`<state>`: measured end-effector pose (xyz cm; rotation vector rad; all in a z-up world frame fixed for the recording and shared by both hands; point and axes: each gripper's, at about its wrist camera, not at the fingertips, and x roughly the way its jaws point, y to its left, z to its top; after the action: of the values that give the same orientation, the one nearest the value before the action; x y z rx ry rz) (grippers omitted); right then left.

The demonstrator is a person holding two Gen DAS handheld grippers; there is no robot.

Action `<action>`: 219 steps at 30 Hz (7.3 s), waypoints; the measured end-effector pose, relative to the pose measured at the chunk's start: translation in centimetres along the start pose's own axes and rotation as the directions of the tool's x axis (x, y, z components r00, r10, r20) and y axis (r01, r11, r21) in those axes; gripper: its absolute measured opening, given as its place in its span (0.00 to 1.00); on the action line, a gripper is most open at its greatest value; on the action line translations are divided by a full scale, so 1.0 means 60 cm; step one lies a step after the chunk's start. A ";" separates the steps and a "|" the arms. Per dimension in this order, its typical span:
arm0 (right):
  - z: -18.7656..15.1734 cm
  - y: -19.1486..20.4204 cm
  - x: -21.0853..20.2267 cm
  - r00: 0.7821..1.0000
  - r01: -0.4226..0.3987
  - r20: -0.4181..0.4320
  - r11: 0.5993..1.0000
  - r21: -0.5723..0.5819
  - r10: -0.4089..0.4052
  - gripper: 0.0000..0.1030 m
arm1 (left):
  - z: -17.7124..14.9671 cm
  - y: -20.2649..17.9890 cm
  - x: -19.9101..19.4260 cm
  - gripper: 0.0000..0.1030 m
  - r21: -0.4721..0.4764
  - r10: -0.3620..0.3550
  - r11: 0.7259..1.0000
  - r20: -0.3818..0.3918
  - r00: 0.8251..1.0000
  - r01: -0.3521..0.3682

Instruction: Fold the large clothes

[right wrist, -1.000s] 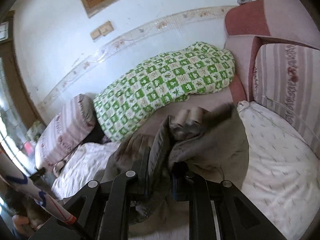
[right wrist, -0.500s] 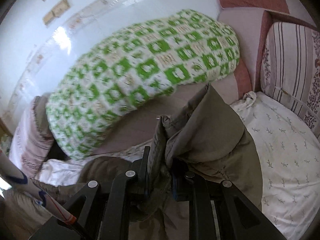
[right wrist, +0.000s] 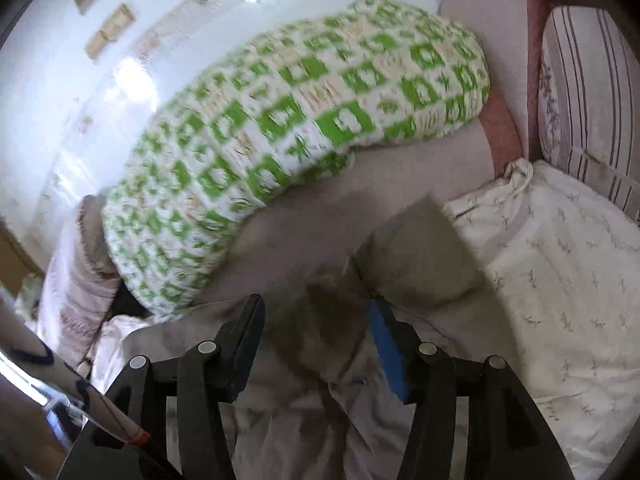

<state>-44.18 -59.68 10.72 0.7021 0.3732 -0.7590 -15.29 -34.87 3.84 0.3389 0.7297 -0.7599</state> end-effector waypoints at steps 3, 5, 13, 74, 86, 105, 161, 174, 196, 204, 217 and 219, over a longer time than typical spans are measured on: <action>-0.028 -0.003 -0.044 1.000 0.000 -0.013 0.998 -0.066 -0.001 0.57 | 0.002 0.001 0.008 0.74 -0.004 0.022 1.000 -0.006 1.000 -0.022; -0.057 -0.002 -0.062 0.999 0.033 -0.026 0.992 -0.121 -0.036 0.57 | 0.000 0.000 -0.003 0.73 0.001 0.033 0.999 0.002 0.999 -0.033; -0.175 0.011 -0.076 0.991 0.093 -0.059 0.939 -0.330 -0.119 0.57 | -0.054 -0.010 -0.105 0.73 0.046 0.006 0.999 0.099 0.995 -0.010; -0.263 0.000 -0.073 0.966 0.258 0.021 0.951 -0.172 -0.258 0.46 | -0.204 -0.007 -0.116 0.83 -0.026 0.157 0.988 0.118 0.980 -0.155; -0.274 -0.030 -0.043 0.962 0.255 -0.061 0.954 -0.158 -0.267 0.48 | -0.205 -0.007 -0.114 0.85 -0.029 0.157 0.988 0.118 0.981 -0.154; -0.269 -0.026 -0.047 0.967 0.231 -0.074 0.964 -0.135 -0.242 0.58 | -0.203 -0.002 -0.114 0.86 -0.041 0.144 0.989 0.110 0.983 -0.140; -0.215 -0.149 -0.112 0.986 0.162 -0.009 0.967 0.196 -0.164 0.29 | -0.189 0.152 -0.099 0.41 -0.426 -0.165 0.888 0.053 0.985 0.172; -0.247 -0.087 -0.267 0.986 0.160 0.033 0.986 0.050 -0.162 0.27 | -0.235 0.153 -0.241 0.38 -0.364 -0.125 0.918 0.114 0.986 0.158; -0.283 -0.101 -0.350 0.971 0.218 0.091 0.974 0.064 -0.223 0.65 | -0.280 0.082 -0.342 0.52 -0.273 0.070 0.962 0.215 0.974 -0.009; -0.322 0.025 -0.224 0.996 0.092 0.012 0.965 -0.245 -0.092 0.50 | -0.259 -0.116 -0.254 0.64 0.040 -0.082 0.996 0.124 0.989 0.078; -0.372 0.049 -0.109 0.967 0.229 -0.016 0.897 -0.378 -0.254 0.55 | -0.288 -0.142 -0.210 0.72 0.076 0.006 0.997 0.185 0.983 -0.020; -0.373 0.050 -0.106 0.966 0.235 -0.011 0.891 -0.388 -0.260 0.55 | -0.286 -0.142 -0.206 0.72 0.073 0.010 0.997 0.187 0.982 -0.024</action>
<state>-47.66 -39.37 -0.47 0.3089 0.6592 -0.8744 -35.80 -25.52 0.22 0.3363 0.5218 -0.7927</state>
